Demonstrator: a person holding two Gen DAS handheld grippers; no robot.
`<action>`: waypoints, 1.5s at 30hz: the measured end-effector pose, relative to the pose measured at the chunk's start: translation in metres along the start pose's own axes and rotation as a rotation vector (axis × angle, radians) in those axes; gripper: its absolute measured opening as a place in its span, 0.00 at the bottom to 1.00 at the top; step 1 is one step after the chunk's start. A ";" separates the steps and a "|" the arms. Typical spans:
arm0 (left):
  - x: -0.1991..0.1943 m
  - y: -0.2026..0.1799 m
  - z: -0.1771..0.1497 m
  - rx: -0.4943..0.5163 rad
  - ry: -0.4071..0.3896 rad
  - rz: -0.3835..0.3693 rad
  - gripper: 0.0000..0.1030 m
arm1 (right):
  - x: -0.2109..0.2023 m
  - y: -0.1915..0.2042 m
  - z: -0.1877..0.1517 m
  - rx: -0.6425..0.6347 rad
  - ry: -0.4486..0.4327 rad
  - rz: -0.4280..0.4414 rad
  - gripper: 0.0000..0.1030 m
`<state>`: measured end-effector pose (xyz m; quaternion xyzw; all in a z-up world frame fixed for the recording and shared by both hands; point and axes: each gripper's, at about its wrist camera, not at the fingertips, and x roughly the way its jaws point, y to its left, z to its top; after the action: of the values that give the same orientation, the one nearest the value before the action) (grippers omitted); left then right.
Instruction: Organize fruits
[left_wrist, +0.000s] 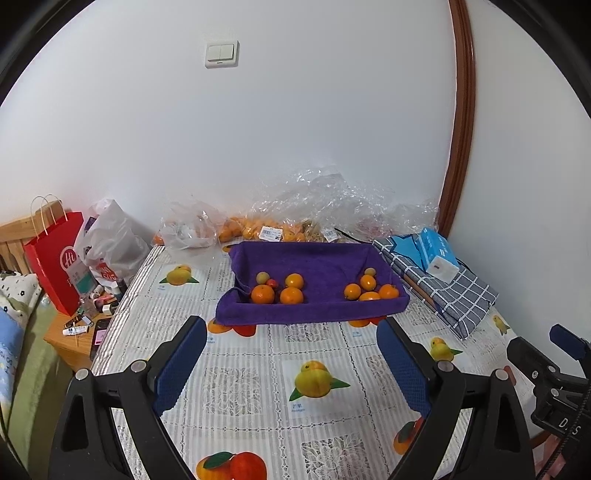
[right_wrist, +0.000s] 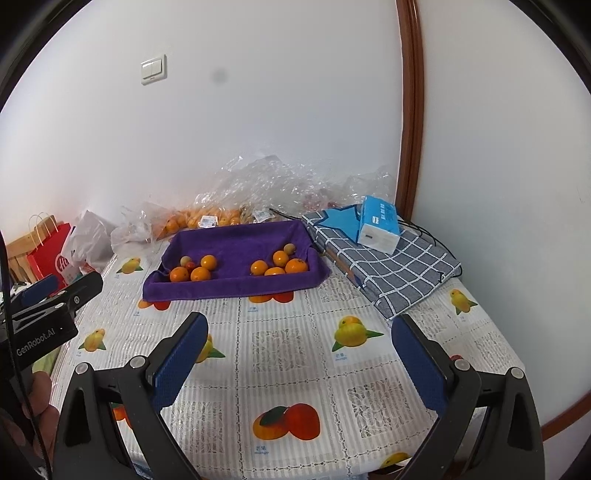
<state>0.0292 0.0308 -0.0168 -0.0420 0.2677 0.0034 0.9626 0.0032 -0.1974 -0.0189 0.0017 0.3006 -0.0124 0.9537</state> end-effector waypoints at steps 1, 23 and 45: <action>0.000 0.000 0.000 0.000 0.001 0.003 0.91 | -0.001 0.000 0.000 -0.003 -0.004 -0.004 0.96; -0.008 -0.002 -0.001 0.006 -0.009 0.025 0.91 | -0.007 -0.001 0.000 0.000 -0.006 -0.002 0.96; -0.010 -0.003 -0.002 0.003 -0.012 0.028 0.91 | -0.003 -0.001 0.000 0.009 0.003 0.004 0.96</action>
<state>0.0200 0.0277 -0.0129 -0.0367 0.2627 0.0166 0.9640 0.0006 -0.1982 -0.0177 0.0063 0.3019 -0.0120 0.9532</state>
